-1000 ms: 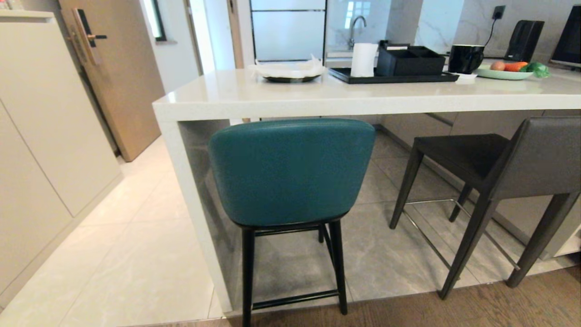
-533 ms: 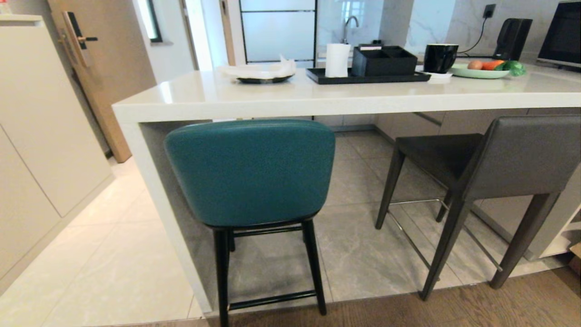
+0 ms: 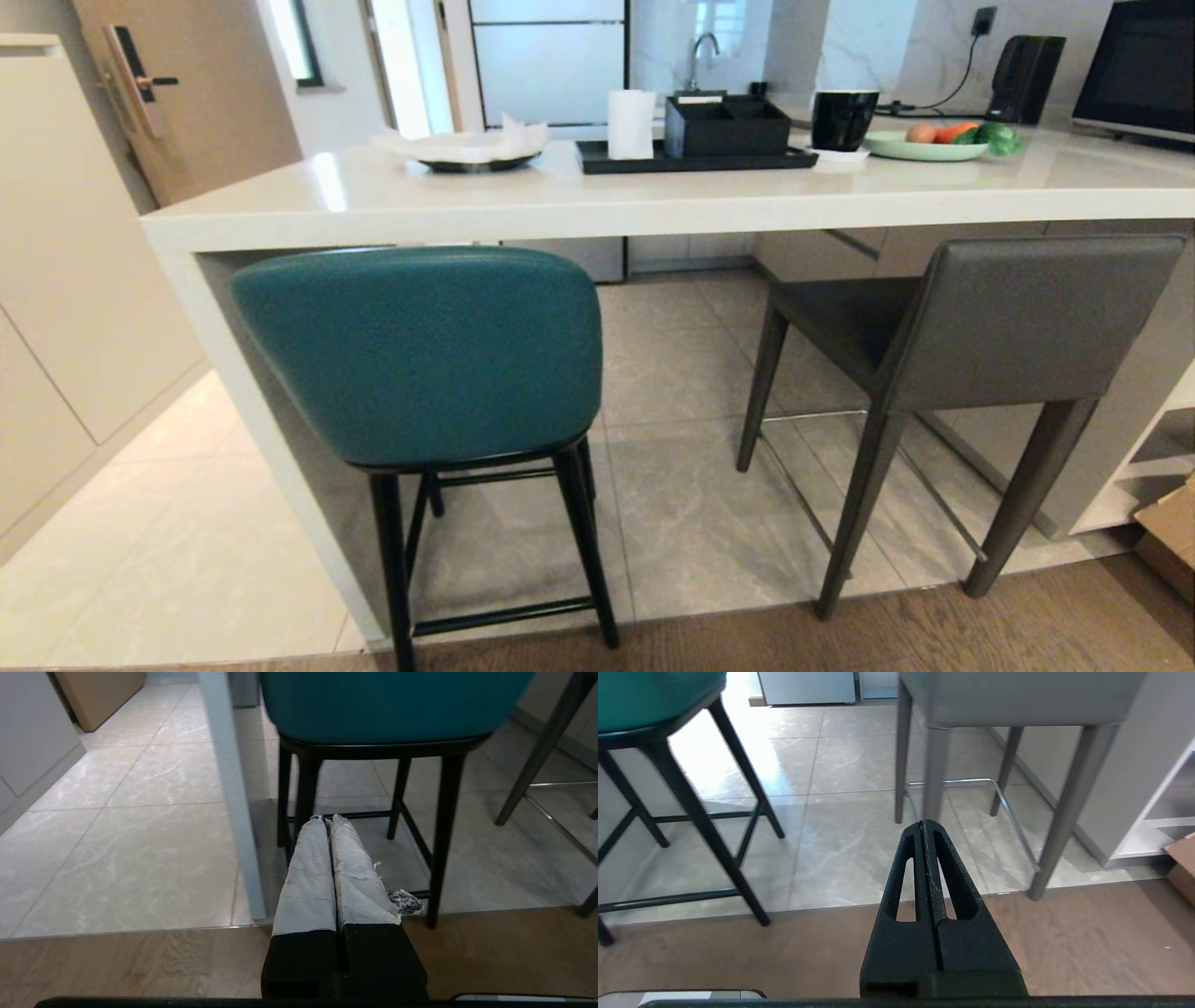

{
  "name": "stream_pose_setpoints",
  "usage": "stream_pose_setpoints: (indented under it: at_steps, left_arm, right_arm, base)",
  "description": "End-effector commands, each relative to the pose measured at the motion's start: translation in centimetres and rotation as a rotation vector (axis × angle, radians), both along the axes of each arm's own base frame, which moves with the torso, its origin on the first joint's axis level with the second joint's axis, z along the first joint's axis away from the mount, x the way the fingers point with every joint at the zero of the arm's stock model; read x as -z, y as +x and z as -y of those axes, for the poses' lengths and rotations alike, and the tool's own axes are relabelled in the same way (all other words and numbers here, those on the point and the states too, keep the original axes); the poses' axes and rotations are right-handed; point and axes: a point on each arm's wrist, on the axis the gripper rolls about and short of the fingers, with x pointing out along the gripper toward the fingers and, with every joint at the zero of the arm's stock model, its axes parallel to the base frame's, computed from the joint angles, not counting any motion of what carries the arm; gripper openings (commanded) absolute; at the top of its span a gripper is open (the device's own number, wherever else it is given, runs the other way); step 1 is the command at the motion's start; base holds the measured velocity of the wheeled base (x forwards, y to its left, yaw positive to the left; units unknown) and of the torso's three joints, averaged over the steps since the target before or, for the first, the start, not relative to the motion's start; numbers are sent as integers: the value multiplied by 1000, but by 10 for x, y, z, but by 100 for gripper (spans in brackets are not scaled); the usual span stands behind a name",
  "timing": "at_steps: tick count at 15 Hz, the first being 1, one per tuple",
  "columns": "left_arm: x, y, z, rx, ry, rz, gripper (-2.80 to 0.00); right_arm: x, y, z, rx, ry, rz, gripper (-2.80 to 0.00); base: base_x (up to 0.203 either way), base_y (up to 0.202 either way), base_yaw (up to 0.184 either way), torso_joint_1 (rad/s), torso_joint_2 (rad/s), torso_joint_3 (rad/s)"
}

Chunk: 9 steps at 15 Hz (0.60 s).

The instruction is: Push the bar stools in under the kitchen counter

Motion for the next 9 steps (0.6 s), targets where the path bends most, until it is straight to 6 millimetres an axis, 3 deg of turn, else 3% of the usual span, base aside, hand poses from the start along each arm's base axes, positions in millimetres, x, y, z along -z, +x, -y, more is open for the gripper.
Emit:
stream_pose_setpoints:
  at_steps: [1, 9]
  left_arm:
    - [0, 0, 0, 0, 0, -2, -280]
    - [0, 0, 0, 0, -5, -2, -280]
  right_arm:
    - [0, 0, 0, 0, -1, -4, -280]
    - [0, 0, 0, 0, 1, -4, -280]
  base:
    - [0, -197, 0, 2, 4, 3]
    - [0, -195, 1, 4, 3, 2]
